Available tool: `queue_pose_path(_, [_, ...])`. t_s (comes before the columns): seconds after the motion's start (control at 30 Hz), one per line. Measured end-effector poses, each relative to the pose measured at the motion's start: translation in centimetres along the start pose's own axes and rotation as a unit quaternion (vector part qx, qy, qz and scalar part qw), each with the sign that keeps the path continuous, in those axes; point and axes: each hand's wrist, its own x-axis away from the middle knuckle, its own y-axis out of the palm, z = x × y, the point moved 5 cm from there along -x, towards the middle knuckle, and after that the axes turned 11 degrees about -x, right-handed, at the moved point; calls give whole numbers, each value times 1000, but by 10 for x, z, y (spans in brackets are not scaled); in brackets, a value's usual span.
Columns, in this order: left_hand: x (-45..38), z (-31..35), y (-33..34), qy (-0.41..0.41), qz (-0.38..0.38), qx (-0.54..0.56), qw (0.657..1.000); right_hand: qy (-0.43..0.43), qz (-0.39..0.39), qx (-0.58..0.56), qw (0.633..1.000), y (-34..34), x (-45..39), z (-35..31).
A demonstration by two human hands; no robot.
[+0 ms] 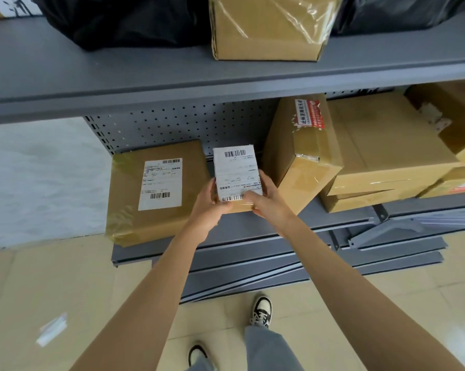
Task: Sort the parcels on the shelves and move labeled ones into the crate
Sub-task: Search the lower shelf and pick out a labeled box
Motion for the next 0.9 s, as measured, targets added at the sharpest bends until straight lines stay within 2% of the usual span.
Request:
queue_pose_path(0.1, [-11, 1, 1, -12, 14, -3, 1000, 8, 15, -17, 1000, 1, -15, 3])
queue_pose_path(0.33, [-32, 8, -7, -32, 37, 88, 995, -41, 47, 22, 998, 0, -54, -26])
queue_pose_path(0.4, [-35, 11, -16, -22, 49, 119, 991, -43, 27, 32, 998, 5, -65, -38])
queue_pose_path(0.53, [-34, 8, -43, -51, 101, 228, 967, -76, -10, 97, 992, 19, -77, -56])
queue_pose_path(0.6, [-32, 5, -54, -76, 127, 204, 968, -87, 31, 102, 990, 19, -80, -58])
queue_pose_path(0.67, [-27, 3, -60, -98, 147, 183, 967, -71, 76, 42, 994, 15, -82, -54])
queue_pose_path(0.77, [-25, 3, -56, -100, 130, 181, 970, -52, 77, -17, 995, 13, -83, -48])
queue_pose_path(0.9, [-25, 11, -35, -91, 69, 165, 980, -40, 48, 14, 998, 14, -87, -48])
